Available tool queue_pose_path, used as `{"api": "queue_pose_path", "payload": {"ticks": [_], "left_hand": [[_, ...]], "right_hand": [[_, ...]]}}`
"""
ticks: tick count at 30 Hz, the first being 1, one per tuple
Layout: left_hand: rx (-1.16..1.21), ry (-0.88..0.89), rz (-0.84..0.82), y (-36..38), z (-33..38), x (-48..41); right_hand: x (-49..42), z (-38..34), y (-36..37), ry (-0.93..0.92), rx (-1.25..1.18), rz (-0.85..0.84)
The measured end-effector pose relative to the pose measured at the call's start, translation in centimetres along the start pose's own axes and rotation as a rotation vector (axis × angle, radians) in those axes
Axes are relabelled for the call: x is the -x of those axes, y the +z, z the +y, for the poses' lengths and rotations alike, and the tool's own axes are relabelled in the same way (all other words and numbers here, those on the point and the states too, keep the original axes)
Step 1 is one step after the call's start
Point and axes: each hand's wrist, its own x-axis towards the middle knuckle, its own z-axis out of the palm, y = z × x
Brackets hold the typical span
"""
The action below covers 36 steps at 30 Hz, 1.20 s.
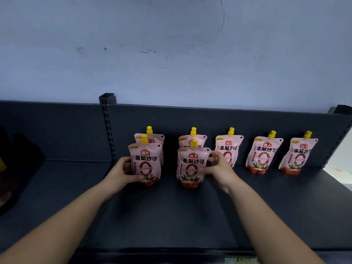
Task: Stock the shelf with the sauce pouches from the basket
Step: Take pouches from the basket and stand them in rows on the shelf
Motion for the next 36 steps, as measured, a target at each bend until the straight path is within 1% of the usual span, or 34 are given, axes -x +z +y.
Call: {"api": "queue_pose_path", "payload": {"ticks": [3, 6, 7, 9, 11, 13, 15, 18, 21, 24, 27, 31, 33, 36], "left_hand": [[0.01, 0.033, 0.009, -1.1, 1.0, 0.9], [-0.063, 0.069, 0.062, -2.5, 1.7, 2.3], [-0.082, 0.08, 0.087, -3.2, 1.8, 3.1], [-0.104, 0.093, 0.145, -4.7, 1.7, 4.8], [-0.129, 0.093, 0.239, -6.5, 1.3, 7.3], [-0.152, 0.096, 0.337, -8.2, 0.8, 10.1], [-0.17, 0.085, 0.449, -10.4, -0.1, 13.9], [-0.212, 0.038, 0.572, -14.1, -1.7, 20.2], [-0.22, -0.012, 0.734, -18.5, -3.9, 27.7], [-0.177, -0.112, 0.872, -22.3, -6.6, 35.5], [-0.15, -0.198, 0.976, -25.7, -9.8, 43.3], [-0.181, -0.31, 1.044, -30.0, -13.1, 51.9], [-0.222, -0.382, 1.059, -32.0, -14.5, 55.3], [-0.247, -0.486, 1.077, -34.4, -16.9, 59.6]], "right_hand": [[0.5, -3.2, -0.1, -0.146, 0.053, 0.066], [1.9, -6.2, 2.1, -0.461, 0.167, 0.11], [2.6, -7.0, 3.4, -0.568, 0.207, 0.076], [4.0, -8.2, 6.8, -0.714, 0.287, -0.049], [5.4, -8.4, 11.1, -0.803, 0.339, -0.205], [6.7, -7.8, 15.9, -0.853, 0.38, -0.353], [8.5, -6.6, 20.9, -0.855, 0.423, -0.515], [11.6, -4.0, 27.6, -0.733, 0.477, -0.789], [15.3, -1.6, 34.2, -0.714, 0.515, -0.975], [19.6, 0.5, 40.7, -0.733, 0.548, -1.091], [24.8, 2.7, 47.6, -0.734, 0.575, -1.205], [31.4, 5.2, 56.0, -0.701, 0.59, -1.363], [34.0, 6.4, 59.6, -0.692, 0.58, -1.401], [37.5, 8.8, 64.3, -0.628, 0.561, -1.455]]}}
